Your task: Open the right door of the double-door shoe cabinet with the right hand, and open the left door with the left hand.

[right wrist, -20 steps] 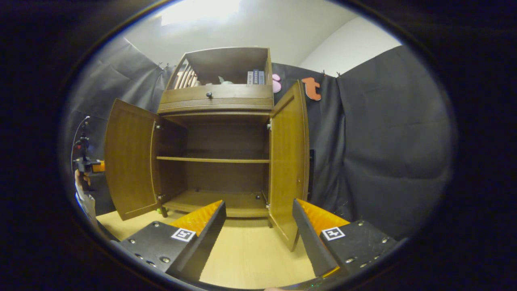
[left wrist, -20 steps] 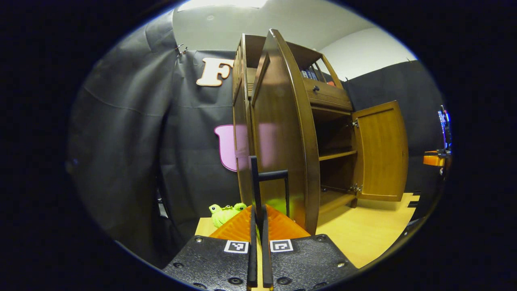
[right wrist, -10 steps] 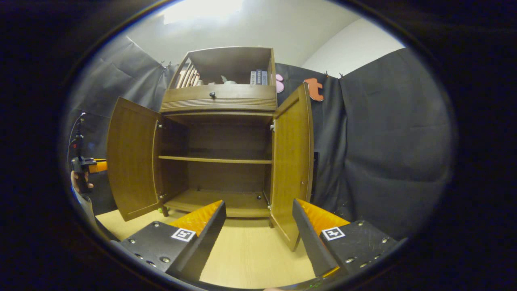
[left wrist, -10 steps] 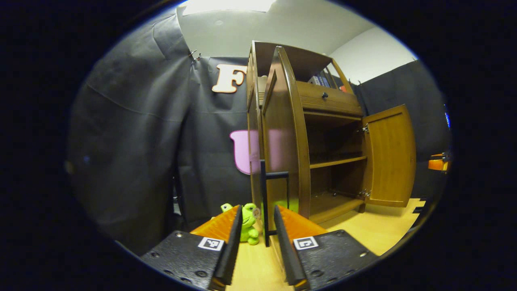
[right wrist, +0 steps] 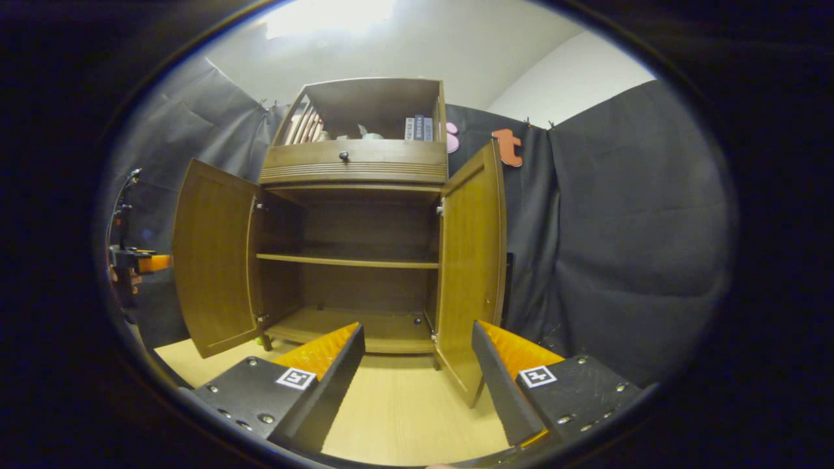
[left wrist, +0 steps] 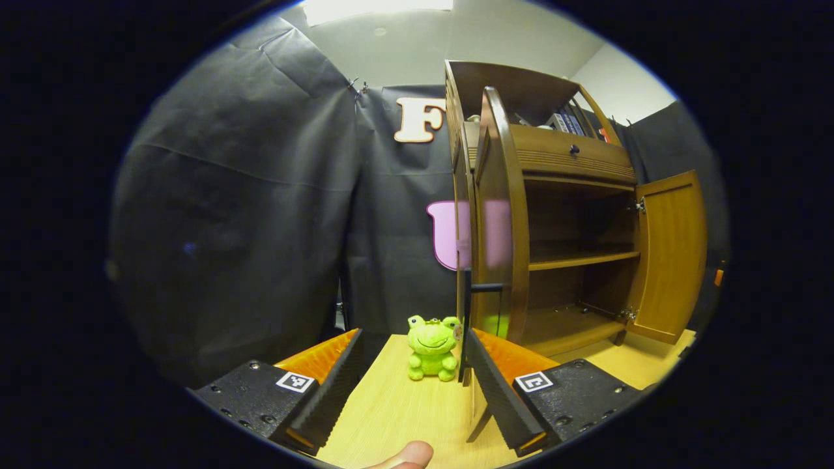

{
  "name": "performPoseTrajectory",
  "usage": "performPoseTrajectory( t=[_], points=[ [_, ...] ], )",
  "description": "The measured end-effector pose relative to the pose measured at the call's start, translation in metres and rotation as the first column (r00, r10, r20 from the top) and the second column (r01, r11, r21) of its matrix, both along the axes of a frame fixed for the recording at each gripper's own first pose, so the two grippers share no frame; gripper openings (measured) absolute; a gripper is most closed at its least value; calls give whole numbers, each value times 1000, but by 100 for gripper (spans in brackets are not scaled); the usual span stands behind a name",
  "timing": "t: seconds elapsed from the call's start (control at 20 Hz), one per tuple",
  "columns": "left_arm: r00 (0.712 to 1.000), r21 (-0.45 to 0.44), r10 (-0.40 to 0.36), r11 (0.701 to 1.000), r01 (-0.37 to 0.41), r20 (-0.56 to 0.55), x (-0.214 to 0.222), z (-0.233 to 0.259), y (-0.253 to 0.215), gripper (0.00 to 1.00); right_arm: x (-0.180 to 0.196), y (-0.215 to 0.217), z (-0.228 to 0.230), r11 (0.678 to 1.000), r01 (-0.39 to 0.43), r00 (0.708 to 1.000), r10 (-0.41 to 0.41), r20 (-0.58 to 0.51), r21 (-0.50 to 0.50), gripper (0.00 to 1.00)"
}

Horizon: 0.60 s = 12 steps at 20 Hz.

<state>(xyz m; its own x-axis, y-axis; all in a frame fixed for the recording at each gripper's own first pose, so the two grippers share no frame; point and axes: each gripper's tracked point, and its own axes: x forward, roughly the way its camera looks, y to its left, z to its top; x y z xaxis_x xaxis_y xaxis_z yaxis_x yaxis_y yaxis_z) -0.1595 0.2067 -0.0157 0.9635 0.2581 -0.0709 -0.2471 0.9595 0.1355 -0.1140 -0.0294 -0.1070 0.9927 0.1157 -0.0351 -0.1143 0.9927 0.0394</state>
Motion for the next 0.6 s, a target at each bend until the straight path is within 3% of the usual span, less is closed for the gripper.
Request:
performPoseTrajectory(
  t=[0.2, 0.6],
  points=[
    [997, 22, 0, 1000, -2, 81, -10, 40, -26, 93, -8, 2, 10, 1000, -5, 1000, 5, 15, 7, 97],
    [991, -11, -47, 999, 49, 127, 2, 50, -88, 93, -4, 15, 21, 997, -64, 997, 61, 56, 52, 98]
  ],
)
